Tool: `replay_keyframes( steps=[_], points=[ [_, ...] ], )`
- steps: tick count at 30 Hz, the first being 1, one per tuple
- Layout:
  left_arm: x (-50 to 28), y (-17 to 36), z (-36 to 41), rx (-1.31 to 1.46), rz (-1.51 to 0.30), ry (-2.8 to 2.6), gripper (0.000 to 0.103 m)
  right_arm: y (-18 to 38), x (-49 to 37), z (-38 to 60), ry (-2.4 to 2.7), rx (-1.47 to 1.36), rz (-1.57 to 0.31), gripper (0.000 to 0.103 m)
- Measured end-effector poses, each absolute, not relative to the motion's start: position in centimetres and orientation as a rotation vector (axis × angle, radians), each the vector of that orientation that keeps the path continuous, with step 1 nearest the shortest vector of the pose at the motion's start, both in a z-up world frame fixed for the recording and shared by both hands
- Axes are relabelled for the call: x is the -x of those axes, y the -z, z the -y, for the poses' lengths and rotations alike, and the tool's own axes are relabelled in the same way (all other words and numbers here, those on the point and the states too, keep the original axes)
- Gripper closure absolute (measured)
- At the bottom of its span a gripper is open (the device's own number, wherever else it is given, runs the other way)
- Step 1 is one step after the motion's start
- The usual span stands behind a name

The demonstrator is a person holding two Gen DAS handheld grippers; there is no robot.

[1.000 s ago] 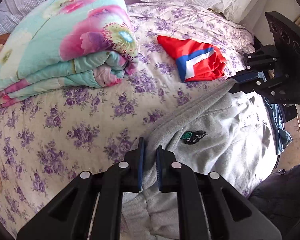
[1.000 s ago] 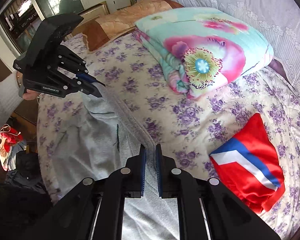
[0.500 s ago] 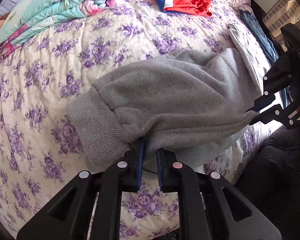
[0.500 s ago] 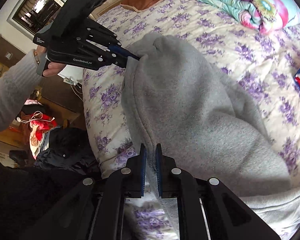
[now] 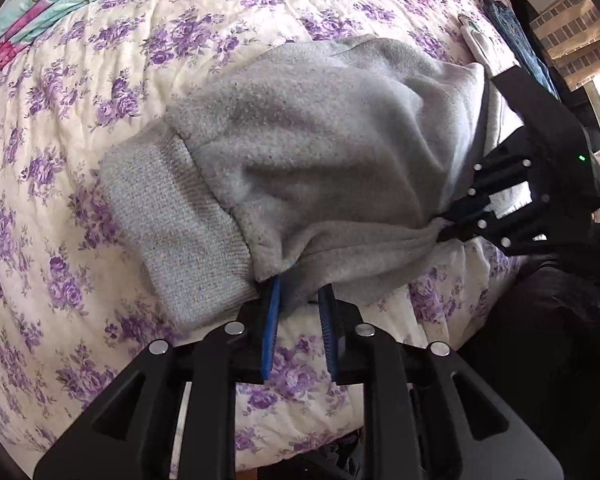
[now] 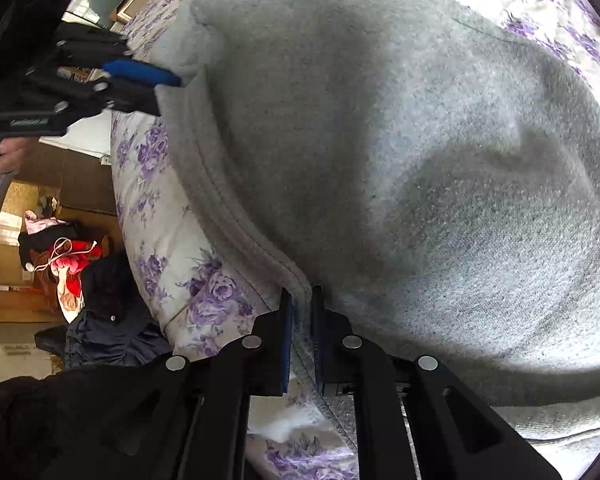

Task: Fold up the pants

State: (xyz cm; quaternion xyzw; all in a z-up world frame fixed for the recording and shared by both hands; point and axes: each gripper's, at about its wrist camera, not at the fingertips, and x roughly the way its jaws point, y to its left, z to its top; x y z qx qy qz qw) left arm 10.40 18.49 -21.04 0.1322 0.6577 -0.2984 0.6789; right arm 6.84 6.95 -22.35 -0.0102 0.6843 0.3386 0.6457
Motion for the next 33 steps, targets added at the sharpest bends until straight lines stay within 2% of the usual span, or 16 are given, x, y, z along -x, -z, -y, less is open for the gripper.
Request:
replay_keyframes(
  steps=[1,2,3,7,9,10,13,15,16,19,21,22,24,26,30,33],
  points=[
    [-9.7,20.3,-18.8,-0.304,-1.473,0.662,0.081,22.4,-6.7,-6.9,-0.764,0.019,-1.553,0.094],
    [-9.1,19.7,-19.2,-0.312,-1.473,0.638,0.067,22.3,-6.5,-6.8,-0.759,0.014,-1.546,0.093],
    [-8.5,18.9,-19.6,-0.315,-1.465,0.615,0.062,22.3,-6.3,-6.8,-0.752,0.008,-1.538,0.093],
    [-7.4,14.7,-18.3,-0.211,-1.352,0.609,0.058,22.0,-5.6,-7.0,-0.726,0.011,-1.494,0.093],
    [-8.0,14.1,-16.5,-0.121,-1.298,0.575,0.045,21.9,-5.3,-7.1,-0.719,0.019,-1.473,0.093],
    [-8.5,14.5,-15.5,-0.096,-1.287,0.531,0.044,21.8,-5.1,-7.2,-0.717,0.022,-1.463,0.093],
    [-10.3,19.1,-12.8,-0.046,-1.374,0.373,0.044,21.6,-4.7,-7.0,-0.713,0.01,-1.438,0.093],
    [-10.9,23.2,-12.2,-0.028,-1.472,0.273,0.059,21.4,-4.5,-6.7,-0.712,0.0,-1.432,0.092],
    [-10.8,24.5,-12.2,-0.033,-1.479,0.227,0.059,21.3,-4.2,-6.6,-0.715,-0.001,-1.434,0.092],
    [-9.9,24.0,-11.8,-0.051,-1.428,0.199,0.059,19.4,-3.5,-6.5,-0.748,0.019,-1.429,0.087],
    [-9.2,23.7,-12.0,-0.048,-1.419,0.201,0.059,18.0,-3.5,-5.9,-0.771,0.013,-1.43,0.076],
    [-9.0,23.7,-12.3,-0.035,-1.412,0.206,0.059,17.3,-3.7,-5.6,-0.777,-0.006,-1.413,0.076],
    [-8.6,23.7,-13.2,0.021,-1.4,0.213,0.059,16.6,-4.3,-5.0,-0.747,-0.028,-1.369,0.081],
    [-8.5,23.7,-14.0,0.077,-1.398,0.213,0.059,17.5,-5.0,-5.2,-0.722,-0.029,-1.38,0.098],
    [-8.1,23.5,-14.5,0.107,-1.398,0.214,0.06,22.9,-5.0,-7.2,-0.709,0.003,-1.501,0.1],
    [-7.9,23.6,-14.9,0.121,-1.388,0.222,0.061,22.6,-6.1,-6.1,-0.693,-0.117,-1.564,0.1]
  ],
)
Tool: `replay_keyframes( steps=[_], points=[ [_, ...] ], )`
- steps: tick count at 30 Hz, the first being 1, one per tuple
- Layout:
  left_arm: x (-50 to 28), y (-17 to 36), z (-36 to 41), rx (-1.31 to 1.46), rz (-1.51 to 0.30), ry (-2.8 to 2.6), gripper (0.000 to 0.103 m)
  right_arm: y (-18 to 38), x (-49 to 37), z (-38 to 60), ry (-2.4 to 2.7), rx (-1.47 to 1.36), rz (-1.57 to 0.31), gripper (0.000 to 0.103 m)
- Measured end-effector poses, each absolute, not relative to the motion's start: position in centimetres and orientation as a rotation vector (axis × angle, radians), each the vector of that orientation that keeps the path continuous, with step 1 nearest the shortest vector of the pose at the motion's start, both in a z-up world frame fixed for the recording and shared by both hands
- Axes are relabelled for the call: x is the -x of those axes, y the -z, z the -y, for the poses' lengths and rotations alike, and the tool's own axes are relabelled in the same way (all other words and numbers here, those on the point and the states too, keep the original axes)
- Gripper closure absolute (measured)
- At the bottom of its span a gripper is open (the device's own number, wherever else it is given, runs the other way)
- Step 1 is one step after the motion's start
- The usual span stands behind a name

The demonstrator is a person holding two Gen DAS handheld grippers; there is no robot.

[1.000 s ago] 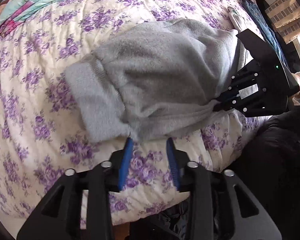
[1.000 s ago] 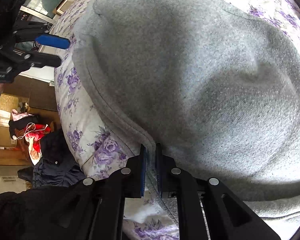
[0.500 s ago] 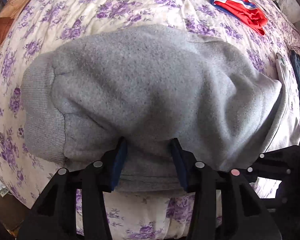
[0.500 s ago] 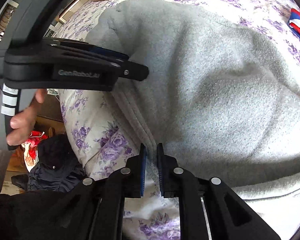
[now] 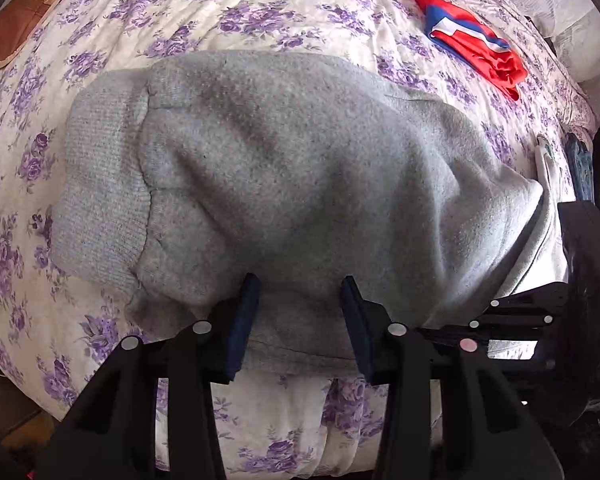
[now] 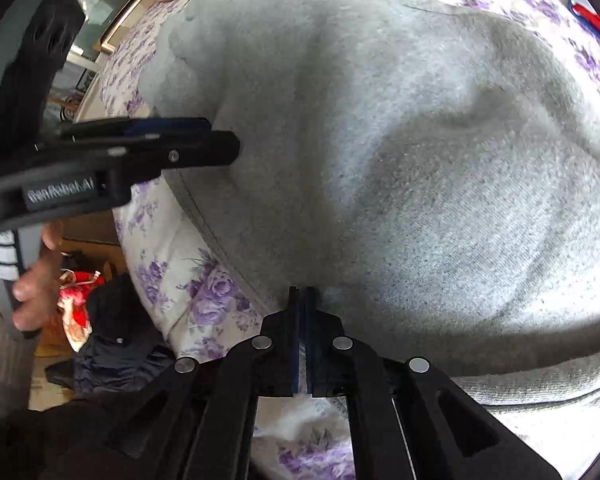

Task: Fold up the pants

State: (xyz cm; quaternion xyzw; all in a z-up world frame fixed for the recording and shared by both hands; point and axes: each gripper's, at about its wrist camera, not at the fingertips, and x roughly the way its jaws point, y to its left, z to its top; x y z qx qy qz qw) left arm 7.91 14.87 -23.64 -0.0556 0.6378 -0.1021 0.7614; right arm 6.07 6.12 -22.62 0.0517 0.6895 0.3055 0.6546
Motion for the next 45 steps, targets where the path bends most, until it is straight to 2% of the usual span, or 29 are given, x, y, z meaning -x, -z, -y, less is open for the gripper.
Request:
replay_keyframes(
  steps=[4,5,6,8,12,17,19,21,24,26,27,28,29,35,40,43,45],
  points=[
    [-7.9,23.8,-15.6,0.199,-1.374,0.239,0.062,17.2,-10.1,0.7,-0.546,-0.198,-1.53,0.096],
    [-7.9,23.8,-15.7,0.212,-1.374,0.242,0.062,15.9,-11.5,3.4,-0.471,-0.216,-1.519,0.088],
    [-8.0,23.8,-15.7,0.219,-1.374,0.244,0.062,14.8,-12.8,6.3,-0.377,-0.218,-1.508,0.075],
    [-7.9,23.8,-15.6,0.216,-1.37,0.244,0.062,13.7,-15.2,11.9,-0.17,-0.17,-1.517,0.063],
    [-7.7,23.8,-15.4,0.195,-1.355,0.235,0.062,16.2,-19.2,21.8,0.164,-0.242,-1.68,0.063],
    [-7.9,23.9,-15.8,0.221,-1.351,0.253,0.062,19.6,-22.4,25.9,0.254,-0.446,-1.791,0.064],
    [-7.9,24.0,-16.1,0.244,-1.348,0.263,0.062,20.5,-23.6,25.2,0.284,-0.458,-1.805,0.06],
    [-7.8,24.0,-16.3,0.257,-1.343,0.267,0.062,21.7,-24.2,24.8,0.345,-0.429,-1.827,0.052],
    [-7.6,24.0,-16.2,0.256,-1.334,0.269,0.062,23.4,-24.3,24.3,0.45,-0.343,-1.873,0.048],
    [-7.6,24.0,-16.2,0.256,-1.327,0.27,0.062,24.5,-24.0,23.5,0.495,-0.268,-1.901,0.049],
    [-7.6,24.0,-16.3,0.26,-1.324,0.271,0.062,25.0,-23.8,23.2,0.505,-0.237,-1.913,0.057],
    [-7.5,24.0,-16.4,0.265,-1.323,0.272,0.062,25.1,-23.5,23.1,0.505,-0.223,-1.911,0.069],
    [-7.5,24.0,-16.4,0.27,-1.323,0.274,0.062,24.9,-23.1,23.2,0.502,-0.231,-1.904,0.095],
    [-7.5,24.0,-16.5,0.271,-1.329,0.282,0.062,18.3,-18.5,25.7,0.348,-0.373,-1.711,0.097],
    [-7.8,23.9,-16.1,0.223,-1.358,0.298,0.062,10.8,-9.2,28.0,0.249,-0.465,-1.513,0.097],
    [-8.0,23.8,-16.0,0.194,-1.381,0.325,0.062,8.6,-3.1,31.1,0.251,-0.552,-1.421,0.097],
    [-8.1,23.7,-16.0,0.177,-1.398,0.344,0.062,9.7,1.7,31.4,0.28,-0.633,-1.383,0.097]
  ],
)
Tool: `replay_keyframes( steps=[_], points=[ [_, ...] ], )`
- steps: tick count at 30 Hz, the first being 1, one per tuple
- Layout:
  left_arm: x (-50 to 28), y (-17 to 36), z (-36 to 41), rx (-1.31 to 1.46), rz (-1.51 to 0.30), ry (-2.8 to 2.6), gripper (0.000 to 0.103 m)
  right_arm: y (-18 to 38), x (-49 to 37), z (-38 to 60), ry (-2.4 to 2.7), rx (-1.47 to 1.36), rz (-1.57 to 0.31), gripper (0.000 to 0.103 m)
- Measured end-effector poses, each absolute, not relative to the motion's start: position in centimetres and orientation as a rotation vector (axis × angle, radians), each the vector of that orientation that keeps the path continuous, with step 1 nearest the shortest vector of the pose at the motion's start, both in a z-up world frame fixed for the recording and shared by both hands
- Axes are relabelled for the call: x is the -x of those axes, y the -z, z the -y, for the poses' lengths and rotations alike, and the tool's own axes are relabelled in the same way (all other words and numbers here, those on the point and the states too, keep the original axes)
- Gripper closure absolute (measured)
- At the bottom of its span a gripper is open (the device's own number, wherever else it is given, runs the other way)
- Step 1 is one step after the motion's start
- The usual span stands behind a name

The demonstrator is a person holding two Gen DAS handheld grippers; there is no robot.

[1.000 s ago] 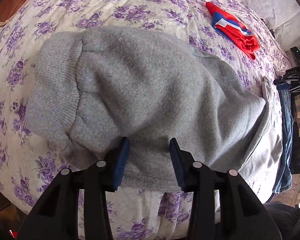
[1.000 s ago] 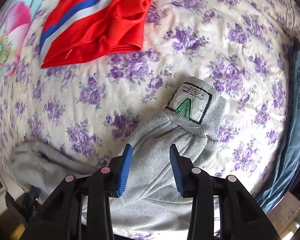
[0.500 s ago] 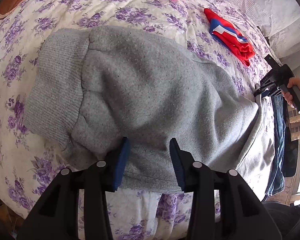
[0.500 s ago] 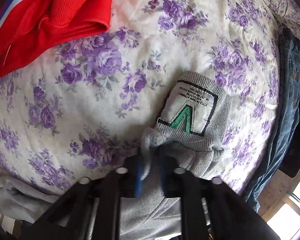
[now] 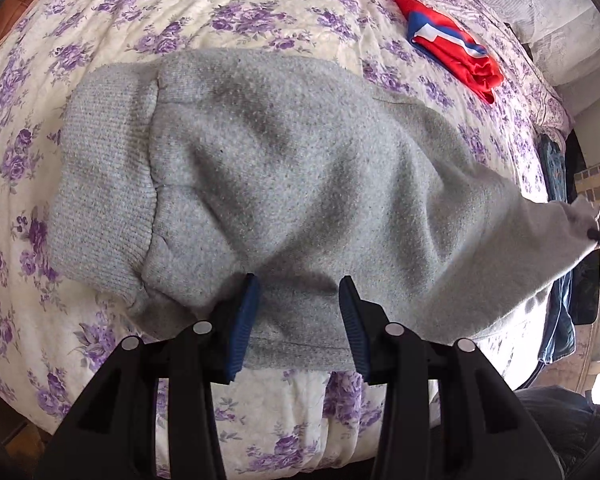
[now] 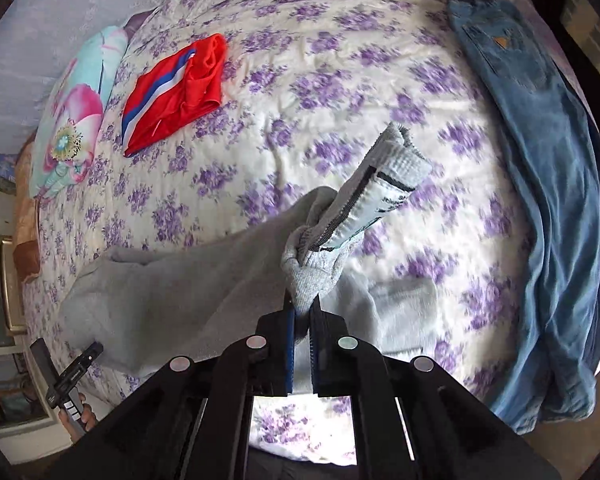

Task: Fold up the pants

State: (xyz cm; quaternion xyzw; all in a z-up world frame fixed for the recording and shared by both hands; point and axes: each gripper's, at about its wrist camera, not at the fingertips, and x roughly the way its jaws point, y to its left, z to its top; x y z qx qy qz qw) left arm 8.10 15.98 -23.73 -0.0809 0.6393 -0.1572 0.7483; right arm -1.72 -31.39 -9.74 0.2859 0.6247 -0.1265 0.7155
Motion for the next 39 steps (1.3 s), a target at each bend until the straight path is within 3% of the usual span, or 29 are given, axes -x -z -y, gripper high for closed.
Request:
replay_keyframes(
  steps=[7,11,13,14,15,20,26,31,34,37,39],
  points=[
    [-8.5,23.9,-15.7,0.105,-1.447,0.397,0.062,24.2,12.1,32.2,0.398,-0.919,-1.326,0.096],
    [-9.1,23.3,-15.0,0.063,-1.502,0.374,0.062,23.7,12.4,32.0,0.386,-0.925,-1.274,0.094],
    [-9.1,22.4,-14.2,0.011,-1.501,0.354,0.062,23.2,12.2,31.6,0.39,-0.841,-1.302,0.077],
    [-8.9,21.8,-13.7,-0.017,-1.493,0.353,0.062,22.8,12.2,31.5,0.413,-0.797,-1.324,0.059],
    [-8.7,21.2,-13.2,-0.027,-1.481,0.369,0.062,22.3,12.3,31.5,0.425,-0.763,-1.346,0.054],
    [-8.1,18.2,-10.4,0.054,-1.375,0.499,0.061,17.5,11.2,28.6,0.389,-0.48,-1.452,0.054],
    [-8.7,23.2,-7.1,0.148,-1.45,0.518,0.061,11.7,0.5,18.5,-0.056,-0.202,-1.3,0.054],
    [-6.8,25.9,-6.5,0.085,-1.5,0.467,0.061,13.5,-11.7,8.8,-0.439,-0.132,-1.228,0.054],
    [-6.4,26.1,-6.9,0.107,-1.499,0.473,0.061,16.2,-16.8,4.8,-0.546,-0.102,-1.281,0.057],
    [-6.7,26.3,-7.6,0.162,-1.504,0.48,0.061,19.6,-20.0,2.6,-0.594,-0.082,-1.403,0.074],
    [-6.7,26.3,-7.8,0.172,-1.502,0.484,0.061,21.0,-20.9,1.8,-0.627,-0.087,-1.449,0.075]
  ],
)
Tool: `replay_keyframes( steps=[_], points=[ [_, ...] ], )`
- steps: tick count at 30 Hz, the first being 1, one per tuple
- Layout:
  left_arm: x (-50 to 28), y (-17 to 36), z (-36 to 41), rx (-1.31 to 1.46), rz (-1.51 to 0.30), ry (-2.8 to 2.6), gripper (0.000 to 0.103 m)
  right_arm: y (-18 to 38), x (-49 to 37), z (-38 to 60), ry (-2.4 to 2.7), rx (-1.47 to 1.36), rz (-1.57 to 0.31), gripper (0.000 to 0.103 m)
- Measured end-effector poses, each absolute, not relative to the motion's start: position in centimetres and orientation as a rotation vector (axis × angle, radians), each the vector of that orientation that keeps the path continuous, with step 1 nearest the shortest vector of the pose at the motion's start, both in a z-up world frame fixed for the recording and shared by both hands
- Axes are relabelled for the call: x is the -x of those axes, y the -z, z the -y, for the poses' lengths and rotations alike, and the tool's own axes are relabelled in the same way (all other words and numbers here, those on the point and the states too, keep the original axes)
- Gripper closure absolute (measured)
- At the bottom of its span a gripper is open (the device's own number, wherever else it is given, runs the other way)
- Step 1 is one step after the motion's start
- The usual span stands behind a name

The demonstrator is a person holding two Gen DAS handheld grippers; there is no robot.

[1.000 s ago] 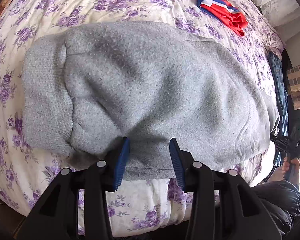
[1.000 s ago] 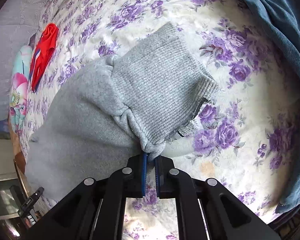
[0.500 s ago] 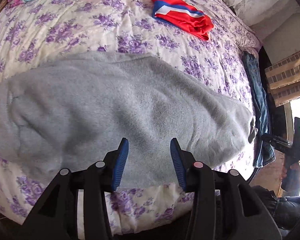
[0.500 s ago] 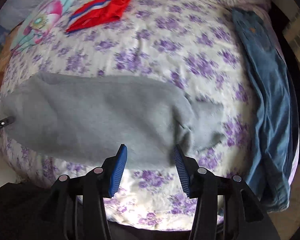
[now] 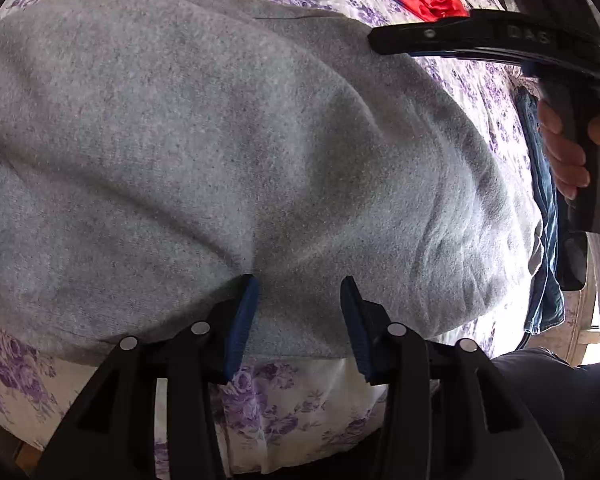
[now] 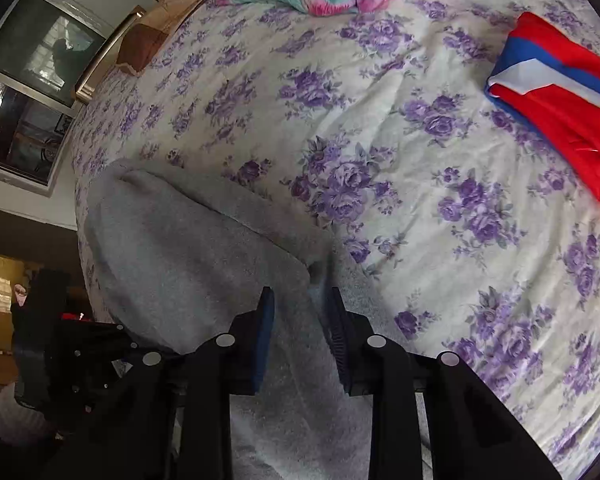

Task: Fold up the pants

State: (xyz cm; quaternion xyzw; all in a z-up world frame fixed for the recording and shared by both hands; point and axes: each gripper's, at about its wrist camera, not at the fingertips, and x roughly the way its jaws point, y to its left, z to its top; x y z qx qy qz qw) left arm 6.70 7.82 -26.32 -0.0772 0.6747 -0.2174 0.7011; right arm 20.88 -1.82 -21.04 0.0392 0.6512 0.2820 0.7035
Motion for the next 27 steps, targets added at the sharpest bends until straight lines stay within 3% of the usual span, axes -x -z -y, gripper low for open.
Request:
replay_keyframes(
  steps=[2,5,9,12,17,21,23,25,27],
  points=[
    [-6.6,26.3,-7.8,0.162,-1.494,0.487,0.061,22.2,-21.3,1.4,-0.644,-0.097,-1.481,0.075],
    [-6.5,26.4,-7.7,0.143,-1.497,0.487,0.061,23.0,-21.7,1.5,-0.629,-0.142,-1.481,0.092],
    [-6.3,26.2,-7.3,0.112,-1.494,0.478,0.061,20.1,-22.2,1.4,-0.585,-0.105,-1.392,0.095],
    [-6.2,26.6,-7.1,0.093,-1.486,0.472,0.061,22.4,-22.6,0.1,-0.541,0.004,-1.415,0.094],
    [-6.2,26.8,-6.1,0.085,-1.504,0.479,0.06,23.8,-22.9,-0.1,-0.56,0.003,-1.372,0.087],
    [-7.2,24.7,-7.2,0.163,-1.507,0.502,0.061,19.1,-22.2,2.2,-0.519,0.026,-1.327,0.079],
    [-8.1,22.2,-7.2,0.167,-1.444,0.527,0.06,15.4,-20.5,4.7,-0.474,0.031,-1.224,0.055],
    [-9.6,19.6,-6.5,0.175,-1.373,0.564,0.06,12.8,-18.1,7.9,-0.432,-0.004,-1.156,0.053],
    [-11.5,18.5,-4.6,0.15,-1.333,0.58,0.051,12.0,-15.3,10.6,-0.402,-0.032,-1.158,0.057]
  ],
)
